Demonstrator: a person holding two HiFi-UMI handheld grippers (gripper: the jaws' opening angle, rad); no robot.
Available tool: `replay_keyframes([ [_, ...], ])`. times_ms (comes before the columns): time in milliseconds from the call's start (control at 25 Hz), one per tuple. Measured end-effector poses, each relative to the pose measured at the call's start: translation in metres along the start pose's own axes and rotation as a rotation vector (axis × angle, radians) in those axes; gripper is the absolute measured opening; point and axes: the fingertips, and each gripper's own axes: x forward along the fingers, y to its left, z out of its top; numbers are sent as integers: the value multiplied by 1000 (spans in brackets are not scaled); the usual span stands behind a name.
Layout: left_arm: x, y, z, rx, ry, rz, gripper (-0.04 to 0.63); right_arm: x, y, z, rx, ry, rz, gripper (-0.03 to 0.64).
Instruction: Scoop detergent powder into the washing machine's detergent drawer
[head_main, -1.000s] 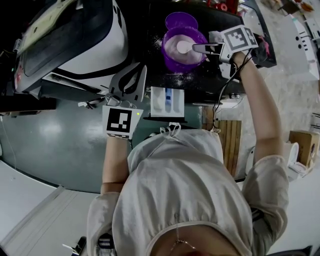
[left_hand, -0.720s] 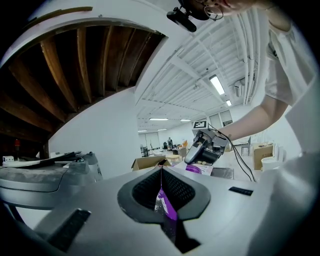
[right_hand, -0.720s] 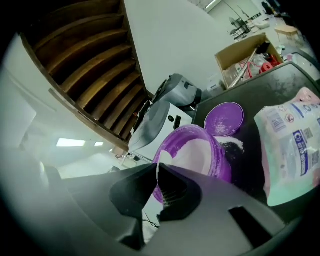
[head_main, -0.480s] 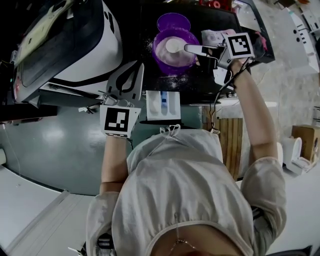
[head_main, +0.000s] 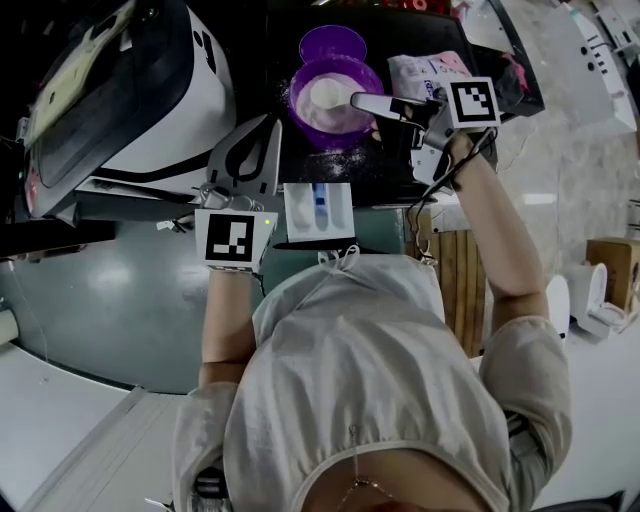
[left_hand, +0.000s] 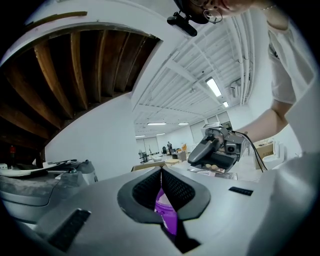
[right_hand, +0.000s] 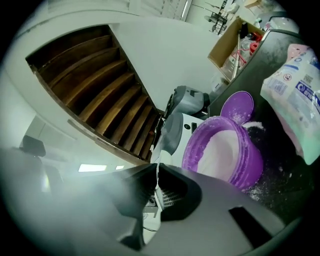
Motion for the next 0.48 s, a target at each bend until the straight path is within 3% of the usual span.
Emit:
replay_keyframes([
  [80, -3, -1, 1, 3, -20, -4, 21, -1, 4, -10, 10, -5, 8, 12],
  [480, -51, -6, -26, -31, 35, -52, 23, 7, 3, -72, 52, -34, -8, 12],
])
